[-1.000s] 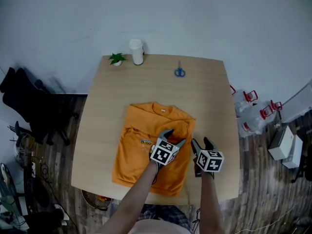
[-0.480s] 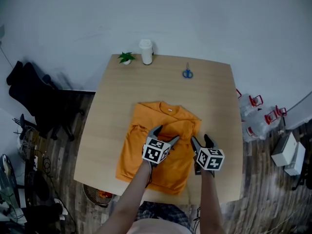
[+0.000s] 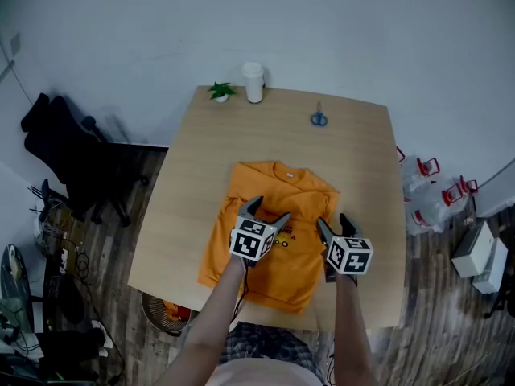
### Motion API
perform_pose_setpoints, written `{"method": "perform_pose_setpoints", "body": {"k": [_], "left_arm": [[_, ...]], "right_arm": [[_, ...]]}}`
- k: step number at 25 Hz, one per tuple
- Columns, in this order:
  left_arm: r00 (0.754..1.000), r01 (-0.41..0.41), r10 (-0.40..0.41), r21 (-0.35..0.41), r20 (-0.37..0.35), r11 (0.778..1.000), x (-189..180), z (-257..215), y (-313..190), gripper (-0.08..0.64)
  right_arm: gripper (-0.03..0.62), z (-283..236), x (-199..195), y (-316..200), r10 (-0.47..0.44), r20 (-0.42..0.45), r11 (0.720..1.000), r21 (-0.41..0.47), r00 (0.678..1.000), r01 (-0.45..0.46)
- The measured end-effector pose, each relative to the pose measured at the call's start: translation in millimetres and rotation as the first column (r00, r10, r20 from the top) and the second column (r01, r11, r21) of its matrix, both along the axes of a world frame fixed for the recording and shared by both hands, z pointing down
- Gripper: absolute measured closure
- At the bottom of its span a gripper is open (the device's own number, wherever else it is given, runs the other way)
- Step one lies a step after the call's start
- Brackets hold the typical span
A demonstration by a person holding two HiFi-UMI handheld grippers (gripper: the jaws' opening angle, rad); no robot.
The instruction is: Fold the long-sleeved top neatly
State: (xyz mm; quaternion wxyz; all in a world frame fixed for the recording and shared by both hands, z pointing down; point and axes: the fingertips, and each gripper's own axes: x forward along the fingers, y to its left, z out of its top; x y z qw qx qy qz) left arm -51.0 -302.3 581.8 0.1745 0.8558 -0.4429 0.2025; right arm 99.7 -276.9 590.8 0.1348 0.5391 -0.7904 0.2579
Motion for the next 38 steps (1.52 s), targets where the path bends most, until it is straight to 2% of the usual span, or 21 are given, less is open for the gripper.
{"method": "perform_pose_setpoints", "body": {"k": [6, 10, 13, 16, 18, 20, 23, 29, 32, 35, 36, 38], "left_arm": [[0.999, -0.032, 0.033, -0.027, 0.035, 0.999, -16, 0, -10, 0.189], [0.99, -0.114, 0.119, -0.061, 0.074, 0.992, -27, -1, -25, 0.192], [0.97, -0.202, 0.212, -0.093, 0.118, 0.975, -35, 0, -43, 0.192], [0.937, -0.289, 0.309, -0.134, 0.161, 0.948, -40, 4, -61, 0.193], [0.897, -0.36, 0.389, -0.164, 0.21, 0.918, -41, 11, -71, 0.193], [0.844, -0.429, 0.471, -0.205, 0.257, 0.88, -41, 21, -81, 0.192], [0.782, -0.493, 0.555, -0.264, 0.283, 0.829, -41, 36, -96, 0.192], [0.652, -0.57, 0.677, -0.367, 0.341, 0.735, -47, 65, -132, 0.193], [0.573, -0.593, 0.727, -0.42, 0.378, 0.687, -53, 83, -148, 0.193], [0.496, -0.612, 0.756, -0.446, 0.427, 0.653, -56, 99, -158, 0.216], [0.479, -0.612, 0.763, -0.458, 0.434, 0.645, -57, 104, -160, 0.216], [0.463, -0.608, 0.777, -0.486, 0.426, 0.628, -59, 114, -163, 0.216]], "right_arm": [[0.293, -7, -9, -10, -0.018, -0.034, 1.0, 0.009, 0.999, 0.019], [0.279, -9, -17, -23, -0.086, -0.107, 0.996, -0.002, 0.99, 0.087], [0.265, -8, -25, -34, -0.195, -0.189, 0.981, -0.031, 0.962, 0.193], [0.247, -3, -30, -47, -0.303, -0.247, 0.953, -0.087, 0.921, 0.29], [0.234, 1, -31, -57, -0.367, -0.282, 0.93, -0.128, 0.886, 0.344], [0.223, 6, -33, -70, -0.428, -0.305, 0.904, -0.166, 0.851, 0.395], [0.209, 15, -36, -88, -0.504, -0.324, 0.863, -0.226, 0.8, 0.452], [0.21, 46, -40, -111, -0.668, -0.338, 0.742, -0.37, 0.663, 0.559], [0.216, 62, -36, -123, -0.712, -0.325, 0.698, -0.419, 0.622, 0.58], [0.219, 78, -32, -128, -0.752, -0.303, 0.652, -0.471, 0.585, 0.594], [0.217, 84, -31, -128, -0.764, -0.294, 0.637, -0.488, 0.574, 0.597], [0.209, 95, -30, -130, -0.777, -0.281, 0.618, -0.507, 0.563, 0.6]]}}
